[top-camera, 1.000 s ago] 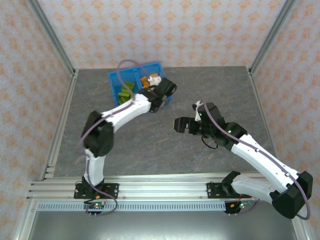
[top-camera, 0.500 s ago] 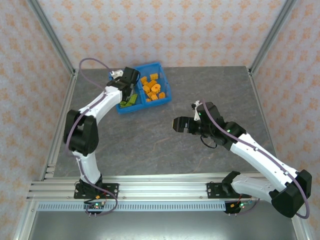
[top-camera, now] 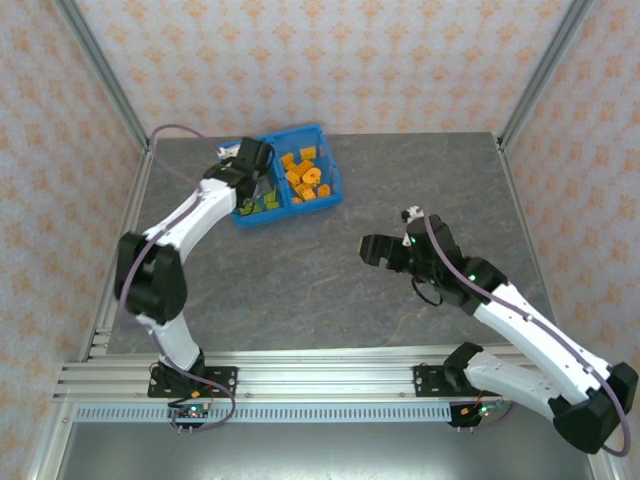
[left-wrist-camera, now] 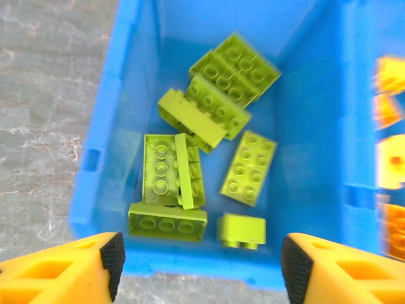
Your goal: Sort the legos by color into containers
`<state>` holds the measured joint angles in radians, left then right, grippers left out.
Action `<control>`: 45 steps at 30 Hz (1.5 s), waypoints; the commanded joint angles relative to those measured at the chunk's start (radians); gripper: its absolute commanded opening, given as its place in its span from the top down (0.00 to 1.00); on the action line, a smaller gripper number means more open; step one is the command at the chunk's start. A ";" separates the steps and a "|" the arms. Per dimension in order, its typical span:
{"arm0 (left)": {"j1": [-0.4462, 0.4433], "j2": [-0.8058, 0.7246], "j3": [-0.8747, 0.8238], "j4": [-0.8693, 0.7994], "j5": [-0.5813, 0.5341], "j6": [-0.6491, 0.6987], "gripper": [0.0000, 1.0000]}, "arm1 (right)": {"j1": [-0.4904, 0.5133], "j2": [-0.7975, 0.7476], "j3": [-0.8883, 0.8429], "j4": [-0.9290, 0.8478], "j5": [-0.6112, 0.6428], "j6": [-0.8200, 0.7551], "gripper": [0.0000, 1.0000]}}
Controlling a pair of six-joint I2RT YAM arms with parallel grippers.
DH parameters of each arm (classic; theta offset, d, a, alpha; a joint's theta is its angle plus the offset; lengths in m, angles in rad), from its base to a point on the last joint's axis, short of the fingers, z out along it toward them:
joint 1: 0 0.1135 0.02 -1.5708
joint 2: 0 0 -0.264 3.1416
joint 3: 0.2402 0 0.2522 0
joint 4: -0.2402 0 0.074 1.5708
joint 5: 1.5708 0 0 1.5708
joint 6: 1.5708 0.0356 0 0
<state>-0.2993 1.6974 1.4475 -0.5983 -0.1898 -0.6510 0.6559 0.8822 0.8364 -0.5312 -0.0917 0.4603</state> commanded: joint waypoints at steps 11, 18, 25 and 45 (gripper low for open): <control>-0.080 -0.775 -0.626 0.273 -0.181 0.447 0.00 | -0.257 -0.150 -0.325 0.322 0.984 -0.183 0.01; -0.064 -0.985 -1.042 0.600 -0.331 0.647 0.00 | -0.524 0.222 -0.454 0.872 0.732 -0.286 0.01; 0.097 -0.768 -1.173 0.975 -0.185 0.646 0.00 | -0.562 0.603 -0.351 1.164 0.430 -0.456 0.02; 0.277 -0.199 -1.018 1.333 0.177 0.667 0.00 | -0.599 0.634 -0.436 1.336 0.327 -0.460 0.01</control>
<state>-0.0132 1.5139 0.4026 0.7055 -0.0265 0.0013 0.0563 1.5181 0.3985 0.7727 0.2428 0.0086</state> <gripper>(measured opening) 0.998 0.992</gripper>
